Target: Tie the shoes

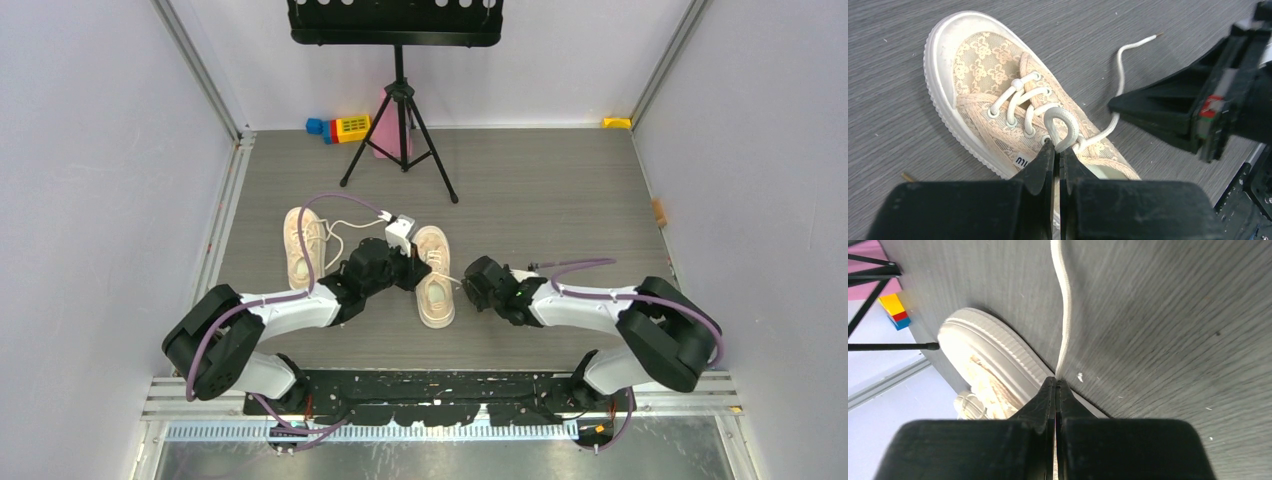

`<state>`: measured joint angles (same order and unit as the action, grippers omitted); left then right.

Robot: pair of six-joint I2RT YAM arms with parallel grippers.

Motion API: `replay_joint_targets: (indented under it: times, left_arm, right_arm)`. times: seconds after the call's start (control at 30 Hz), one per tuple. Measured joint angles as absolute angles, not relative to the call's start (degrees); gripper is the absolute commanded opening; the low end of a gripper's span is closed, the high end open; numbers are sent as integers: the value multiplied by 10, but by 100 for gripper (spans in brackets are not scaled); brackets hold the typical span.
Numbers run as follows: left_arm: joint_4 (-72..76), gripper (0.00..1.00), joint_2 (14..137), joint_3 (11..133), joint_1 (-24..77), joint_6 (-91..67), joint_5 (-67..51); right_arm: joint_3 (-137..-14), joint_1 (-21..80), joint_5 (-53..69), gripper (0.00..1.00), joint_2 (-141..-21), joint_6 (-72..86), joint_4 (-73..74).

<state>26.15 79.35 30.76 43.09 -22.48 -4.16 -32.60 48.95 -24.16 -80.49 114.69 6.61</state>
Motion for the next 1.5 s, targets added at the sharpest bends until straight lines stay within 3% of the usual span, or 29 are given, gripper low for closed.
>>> replay_joint_targets:
  times: [0.27, 0.6, 0.87, 1.0, 1.5]
  left_arm:
    - [187, 0, 794, 335, 433, -225, -14]
    - [119, 0, 798, 381, 434, -151, -28]
    - [89, 0, 813, 410, 434, -63, -47]
    - [91, 0, 813, 410, 434, -24, -59]
    - [94, 0, 845, 430, 434, 23, -73]
  right_arm:
    - [-339, 415, -241, 0, -709, 1011, 120]
    - [-388, 329, -16, 0, -758, 719, 11]
    - [-454, 328, 115, 1, -814, 608, -26]
    - [-455, 321, 158, 4, -818, 585, -35]
    - [-450, 292, 252, 34, -847, 582, -90]
